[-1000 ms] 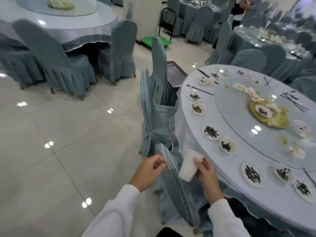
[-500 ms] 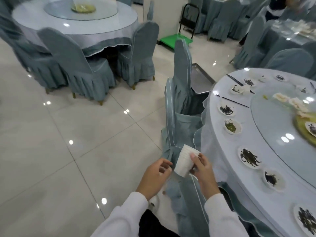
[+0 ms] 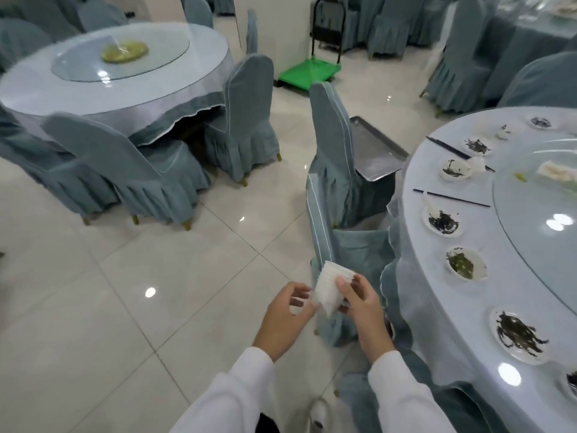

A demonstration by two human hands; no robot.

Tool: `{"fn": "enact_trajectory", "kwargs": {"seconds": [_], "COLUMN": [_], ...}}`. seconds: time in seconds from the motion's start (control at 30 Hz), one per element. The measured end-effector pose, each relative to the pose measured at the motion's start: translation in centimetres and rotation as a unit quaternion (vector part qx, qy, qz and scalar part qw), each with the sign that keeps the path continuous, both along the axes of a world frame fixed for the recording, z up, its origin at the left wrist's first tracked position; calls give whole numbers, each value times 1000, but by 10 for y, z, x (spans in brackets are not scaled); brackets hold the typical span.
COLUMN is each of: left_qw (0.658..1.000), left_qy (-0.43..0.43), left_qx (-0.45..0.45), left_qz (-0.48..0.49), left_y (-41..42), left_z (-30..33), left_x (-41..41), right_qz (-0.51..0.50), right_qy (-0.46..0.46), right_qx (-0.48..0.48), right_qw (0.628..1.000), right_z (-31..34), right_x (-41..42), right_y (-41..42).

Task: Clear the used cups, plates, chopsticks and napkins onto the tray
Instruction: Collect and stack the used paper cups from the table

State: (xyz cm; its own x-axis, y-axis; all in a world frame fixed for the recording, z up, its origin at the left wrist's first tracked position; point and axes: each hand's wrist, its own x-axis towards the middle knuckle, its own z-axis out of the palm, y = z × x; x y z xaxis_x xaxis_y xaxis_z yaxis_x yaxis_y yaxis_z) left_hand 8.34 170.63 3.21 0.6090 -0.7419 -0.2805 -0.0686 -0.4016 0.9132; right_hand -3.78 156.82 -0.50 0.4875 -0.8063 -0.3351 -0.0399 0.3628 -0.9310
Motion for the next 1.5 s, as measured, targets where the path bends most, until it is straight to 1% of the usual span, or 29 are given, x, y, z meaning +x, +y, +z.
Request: {"fn": "enact_trajectory", "kwargs": {"seconds": [0.17, 0.23, 0.4, 0.6, 0.83, 0.9, 1.03, 1.23, 1.37, 1.5], "left_qw": [998, 997, 990, 980, 978, 977, 979, 982, 981, 973], "left_qy": [7, 26, 36, 61, 61, 58, 52, 30, 24, 26], "left_qx": [6, -2, -26, -44, -53, -58, -63, -49, -52, -50], "left_qz": [-57, -79, -136, -187, -193, -198, -189, -179, -187, -225], "left_y": [-37, -53, -98, -138, -184, -204, -261, -351, -423, -487], "left_z": [-16, -24, -22, -13, -19, -22, -26, -15, -4, 0], "left_x": [55, 88, 176, 268, 340, 358, 396, 455, 474, 475], "right_qz": [-12, -24, -53, -52, -32, -25, -44, -62, -85, -134], "right_qy": [5, 10, 25, 38, 51, 48, 14, -17, -18, -6], "right_qx": [16, 11, 2, -29, -50, -45, 4, 15, 7, 18], "right_qw": [1000, 1000, 998, 998, 997, 998, 999, 998, 996, 991], "right_z": [-6, -8, 3, 12, 20, 19, 11, 13, 19, 15], "right_x": [49, 75, 148, 230, 297, 313, 352, 406, 419, 411], "right_y": [-17, -27, -49, -73, -117, -137, -196, -296, -361, -413]}}
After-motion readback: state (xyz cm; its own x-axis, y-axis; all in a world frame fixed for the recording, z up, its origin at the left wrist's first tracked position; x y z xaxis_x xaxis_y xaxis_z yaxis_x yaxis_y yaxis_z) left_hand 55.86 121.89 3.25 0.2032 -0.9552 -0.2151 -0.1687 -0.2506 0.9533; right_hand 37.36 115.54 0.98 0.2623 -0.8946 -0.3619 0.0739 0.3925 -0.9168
